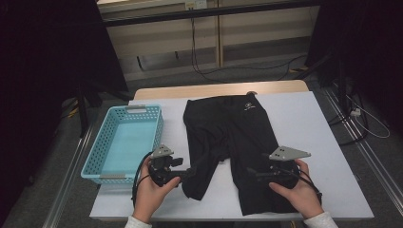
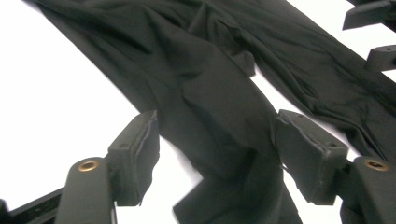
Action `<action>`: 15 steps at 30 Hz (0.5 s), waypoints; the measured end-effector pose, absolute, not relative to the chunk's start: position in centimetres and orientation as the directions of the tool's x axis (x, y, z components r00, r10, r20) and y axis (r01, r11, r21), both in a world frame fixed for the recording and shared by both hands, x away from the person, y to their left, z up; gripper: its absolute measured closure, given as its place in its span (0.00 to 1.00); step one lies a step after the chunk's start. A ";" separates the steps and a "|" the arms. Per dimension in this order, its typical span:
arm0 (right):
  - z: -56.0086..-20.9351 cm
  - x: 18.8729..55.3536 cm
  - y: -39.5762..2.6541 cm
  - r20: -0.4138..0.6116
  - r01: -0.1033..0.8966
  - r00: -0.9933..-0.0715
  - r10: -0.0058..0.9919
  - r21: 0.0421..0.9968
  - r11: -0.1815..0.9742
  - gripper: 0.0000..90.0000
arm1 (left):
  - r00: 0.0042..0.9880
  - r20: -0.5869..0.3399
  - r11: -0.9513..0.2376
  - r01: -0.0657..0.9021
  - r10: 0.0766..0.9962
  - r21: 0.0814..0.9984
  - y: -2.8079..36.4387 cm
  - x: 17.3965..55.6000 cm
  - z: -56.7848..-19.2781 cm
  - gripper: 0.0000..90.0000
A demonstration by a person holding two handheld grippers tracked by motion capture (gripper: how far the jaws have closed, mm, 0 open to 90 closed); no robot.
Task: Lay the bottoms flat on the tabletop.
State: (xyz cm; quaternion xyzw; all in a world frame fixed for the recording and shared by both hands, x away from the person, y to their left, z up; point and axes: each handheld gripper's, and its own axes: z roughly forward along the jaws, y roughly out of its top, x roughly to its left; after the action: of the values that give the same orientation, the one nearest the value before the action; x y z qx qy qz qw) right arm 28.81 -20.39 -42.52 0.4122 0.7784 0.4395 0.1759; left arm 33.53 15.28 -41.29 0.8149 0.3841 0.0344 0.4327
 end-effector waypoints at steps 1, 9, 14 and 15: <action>-42.5 28.8 -20.0 0.088 0.485 -0.606 0.791 0.828 0.279 0.28 | 0.708 -0.277 -0.337 0.595 0.650 0.730 15.3 33.4 -41.3 0.37; -42.8 29.1 -18.8 0.084 0.478 -0.639 0.764 0.822 0.310 0.28 | 0.745 -0.274 -0.397 0.584 0.608 0.708 14.9 32.1 -41.3 0.60; -42.7 29.1 -18.4 0.084 0.476 -0.645 0.760 0.822 0.313 0.28 | 0.753 -0.278 -0.429 0.592 0.596 0.683 14.4 31.8 -41.8 0.79; -42.8 29.1 -18.3 0.085 0.474 -0.648 0.757 0.823 0.313 0.28 | 0.752 -0.279 -0.428 0.593 0.597 0.682 14.3 31.8 -41.9 0.80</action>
State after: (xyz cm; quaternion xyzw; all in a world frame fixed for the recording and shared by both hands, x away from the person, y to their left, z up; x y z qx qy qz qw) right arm 29.15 -18.32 -42.77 0.3875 0.7942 0.4395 0.1611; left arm 31.85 14.32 -41.92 0.8449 0.3519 0.0024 0.4028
